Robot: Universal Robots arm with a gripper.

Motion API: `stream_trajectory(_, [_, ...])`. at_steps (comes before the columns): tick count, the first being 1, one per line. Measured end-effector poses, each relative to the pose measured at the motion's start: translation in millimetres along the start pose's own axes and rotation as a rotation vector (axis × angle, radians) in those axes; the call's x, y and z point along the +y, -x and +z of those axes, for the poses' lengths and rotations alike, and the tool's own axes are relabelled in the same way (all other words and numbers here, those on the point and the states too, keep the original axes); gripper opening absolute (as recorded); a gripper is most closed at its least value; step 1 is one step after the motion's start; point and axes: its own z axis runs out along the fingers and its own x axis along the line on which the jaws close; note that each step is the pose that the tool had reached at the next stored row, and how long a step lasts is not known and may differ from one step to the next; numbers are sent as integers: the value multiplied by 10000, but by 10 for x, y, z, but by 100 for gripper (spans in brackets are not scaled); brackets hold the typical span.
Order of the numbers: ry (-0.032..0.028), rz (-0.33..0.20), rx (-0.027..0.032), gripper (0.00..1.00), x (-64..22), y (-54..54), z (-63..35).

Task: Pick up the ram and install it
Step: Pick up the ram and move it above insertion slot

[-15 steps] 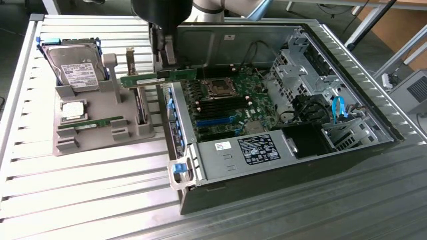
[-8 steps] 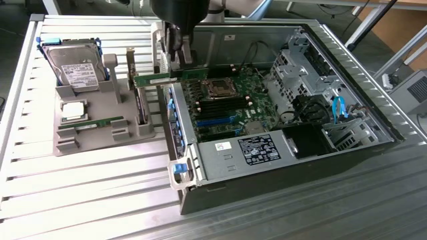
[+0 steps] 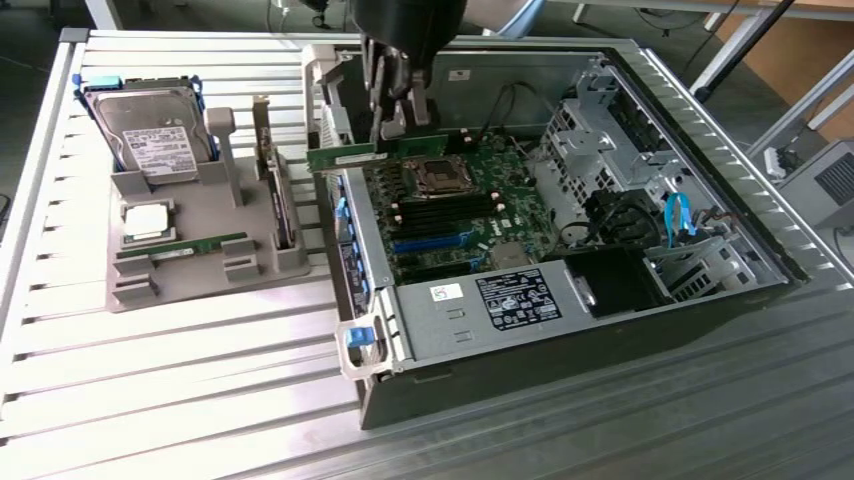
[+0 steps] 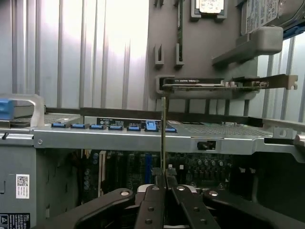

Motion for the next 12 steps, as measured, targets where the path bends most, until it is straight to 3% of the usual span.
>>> stream_trajectory(6, [-1,0,0,11,-233,-15,6])
stream_trajectory(12, [0,0,0,11,-408,-27,9])
